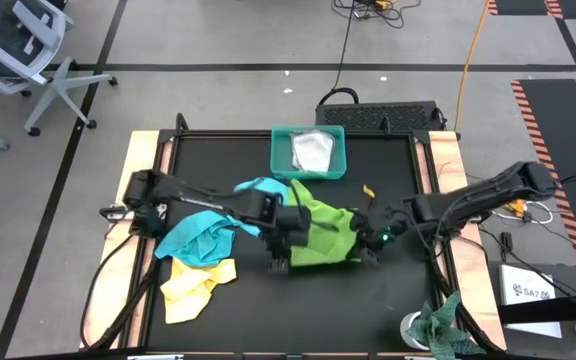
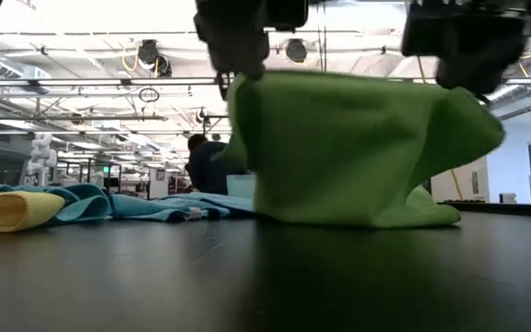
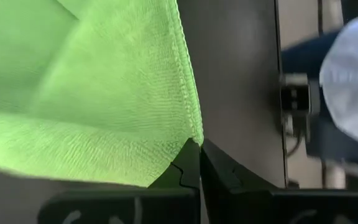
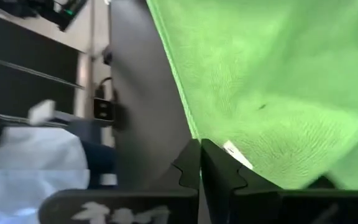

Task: Fold microfiber towels
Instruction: Fold the green microfiber towel

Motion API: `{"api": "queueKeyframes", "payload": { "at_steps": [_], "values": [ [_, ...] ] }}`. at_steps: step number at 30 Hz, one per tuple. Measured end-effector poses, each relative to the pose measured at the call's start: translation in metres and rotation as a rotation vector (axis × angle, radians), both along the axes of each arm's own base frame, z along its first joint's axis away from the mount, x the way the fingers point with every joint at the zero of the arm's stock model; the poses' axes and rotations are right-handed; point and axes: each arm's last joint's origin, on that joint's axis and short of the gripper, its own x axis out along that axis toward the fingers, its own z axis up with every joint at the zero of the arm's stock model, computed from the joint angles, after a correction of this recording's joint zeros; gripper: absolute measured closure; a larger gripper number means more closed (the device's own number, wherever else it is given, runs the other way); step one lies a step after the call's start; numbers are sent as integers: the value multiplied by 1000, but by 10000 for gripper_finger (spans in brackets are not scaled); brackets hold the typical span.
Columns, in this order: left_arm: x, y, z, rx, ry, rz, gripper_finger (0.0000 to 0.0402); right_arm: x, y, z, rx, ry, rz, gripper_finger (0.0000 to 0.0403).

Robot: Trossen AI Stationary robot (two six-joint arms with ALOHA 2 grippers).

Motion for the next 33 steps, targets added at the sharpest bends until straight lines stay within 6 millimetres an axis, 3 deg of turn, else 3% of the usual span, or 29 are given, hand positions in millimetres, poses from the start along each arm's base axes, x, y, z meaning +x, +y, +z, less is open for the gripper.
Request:
{"api": "queueKeyframes", "payload": {
  "at_steps": [4, 12, 18, 22, 33],
  "values": [
    [3, -17, -32, -98, 141, -66, 401, -12, 19, -31, 91, 65, -1, 402],
    [14, -54, -68, -179, 199, -89, 401, -28, 50, -58, 129, 181, 94, 402],
    [30, -82, -67, -285, 78, -30, 401, -31, 56, -59, 8, 112, 132, 402],
    [34, -97, -61, -259, -29, -12, 396, -29, 52, -58, -56, 73, 114, 403],
    [35, -115, -57, -308, -7, 134, 314, -33, 49, -44, -88, -20, 156, 403]
  ]
}}
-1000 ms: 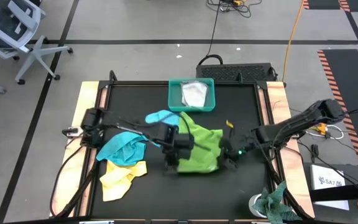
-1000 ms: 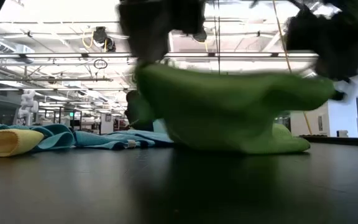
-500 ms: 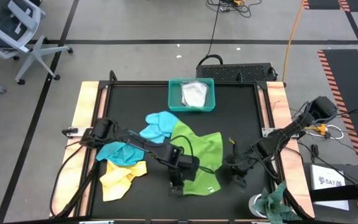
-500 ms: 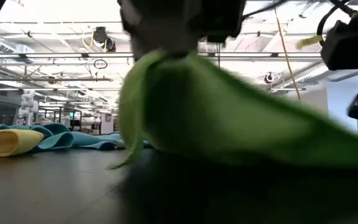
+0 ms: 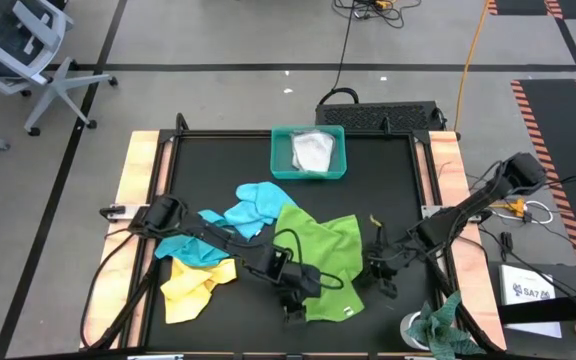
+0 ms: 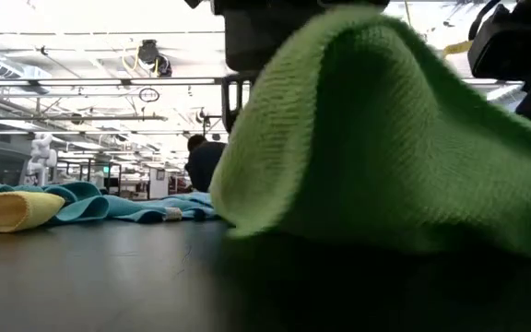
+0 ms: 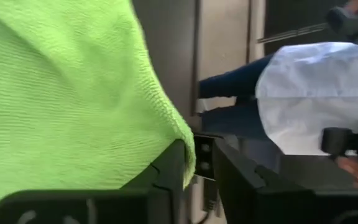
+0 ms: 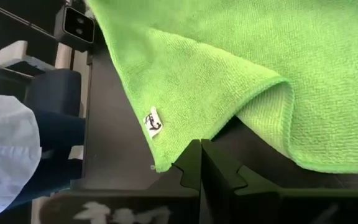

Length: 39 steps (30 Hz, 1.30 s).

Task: Fold microfiber towels
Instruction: Fold the green microfiber towel

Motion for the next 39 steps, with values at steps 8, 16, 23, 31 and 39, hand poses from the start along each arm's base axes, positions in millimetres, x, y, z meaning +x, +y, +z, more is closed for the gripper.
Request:
{"api": "queueKeyframes", "payload": {
  "at_steps": [8, 16, 23, 31, 39],
  "values": [
    [-6, -16, 0, -22, 37, 5, 251, -6, -5, 2, -55, 13, -13, 403],
    [6, 12, -1, 59, 34, 213, 229, -4, -13, 0, -201, -33, -119, 403],
    [16, 47, -5, 204, 22, 395, 247, 0, -10, -1, -183, -56, -148, 403],
    [13, 78, -14, 365, 103, 476, 254, 1, 23, -15, -58, -34, -2, 403],
    [8, 71, -16, 390, 123, 427, 254, 24, 54, -32, -110, 23, 91, 403]
  ]
}}
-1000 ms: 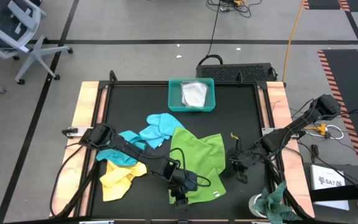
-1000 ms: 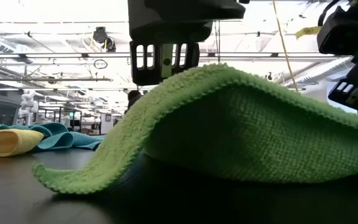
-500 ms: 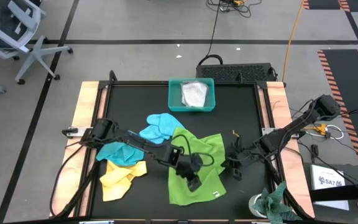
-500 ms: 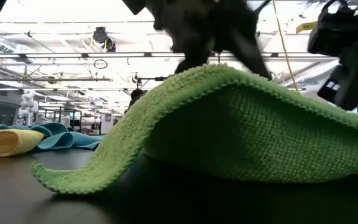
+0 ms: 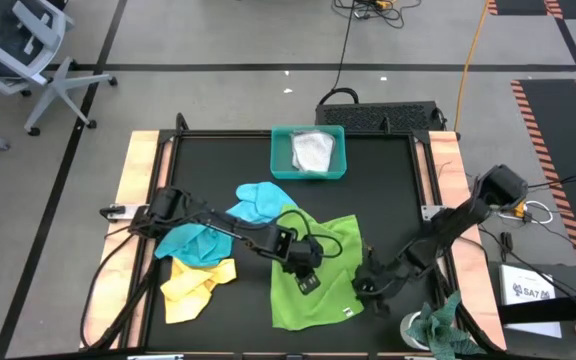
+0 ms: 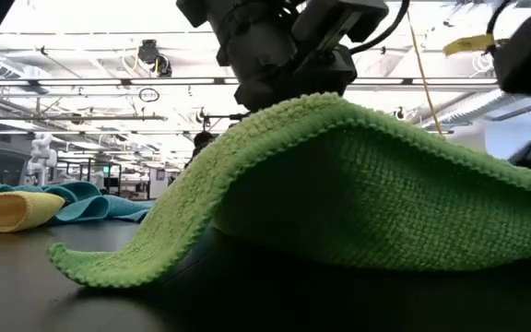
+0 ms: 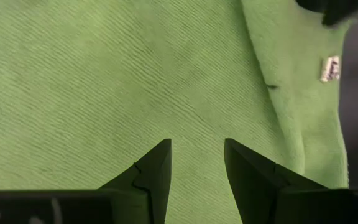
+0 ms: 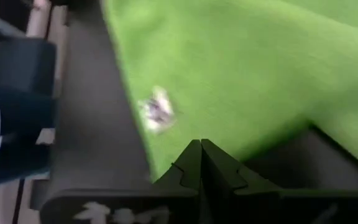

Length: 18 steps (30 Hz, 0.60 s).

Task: Fold microfiber towels
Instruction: Fold the green microfiber towel

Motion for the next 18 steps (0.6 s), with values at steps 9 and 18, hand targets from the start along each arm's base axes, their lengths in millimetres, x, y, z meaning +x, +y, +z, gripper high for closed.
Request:
{"api": "queueKeyframes", "payload": {
  "at_steps": [9, 18],
  "values": [
    [-1, -3, 0, 0, 5, -9, 254, 29, 25, -5, -21, 26, 132, 403],
    [-3, -3, -1, 9, 23, -16, 254, 18, 35, -5, 112, 169, 181, 403]
  ]
}}
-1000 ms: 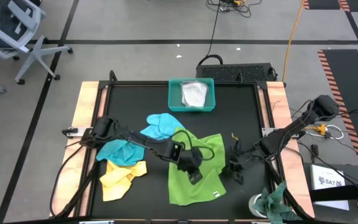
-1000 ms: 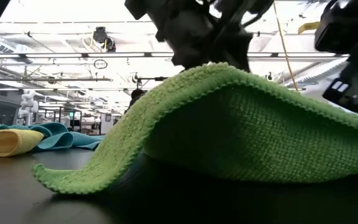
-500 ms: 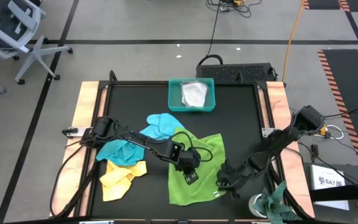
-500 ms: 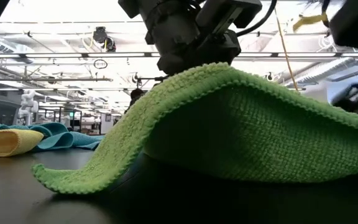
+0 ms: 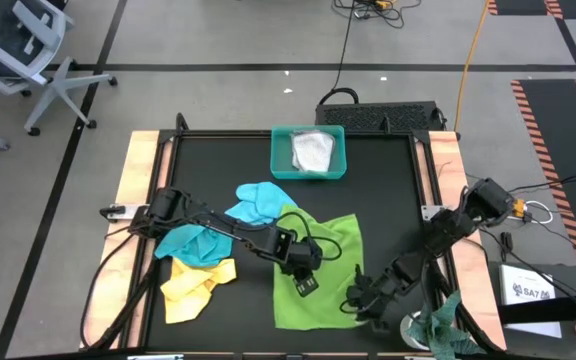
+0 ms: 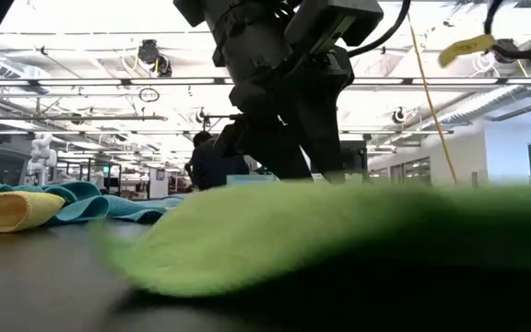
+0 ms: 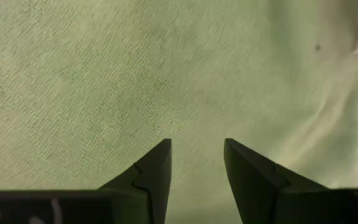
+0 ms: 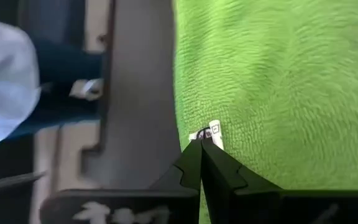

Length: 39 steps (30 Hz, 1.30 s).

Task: Fold microfiber towels
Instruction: Fold the green microfiber towel

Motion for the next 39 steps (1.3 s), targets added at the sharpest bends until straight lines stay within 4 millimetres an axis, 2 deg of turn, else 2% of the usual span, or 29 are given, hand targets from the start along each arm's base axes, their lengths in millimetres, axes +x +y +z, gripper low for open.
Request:
{"api": "queueKeyframes", "payload": {
  "at_steps": [5, 8, 12, 17, 24, 29, 36, 39],
  "values": [
    [0, 0, 0, 0, 1, 0, 254, -17, 18, 5, 111, 106, 45, 403],
    [0, 0, 0, -2, -3, 3, 254, -25, 26, 14, 135, 82, 34, 403],
    [1, -1, 1, -16, -5, 25, 254, -26, 23, 29, 108, -15, -41, 403],
    [0, -14, 2, -39, -27, 30, 254, -25, 2, 43, -45, -122, -118, 403],
    [-11, -46, 2, -46, -18, 27, 254, -30, -36, 59, -257, -128, -182, 403],
    [-20, -65, 1, 43, -43, 107, 254, -33, -56, 74, -322, -174, -225, 403],
    [-26, -69, 0, 171, -69, 227, 254, -37, -71, 94, -346, -287, -294, 403],
    [-26, -68, -8, 201, -45, 247, 254, -38, -74, 100, -348, -328, -316, 403]
  ]
}}
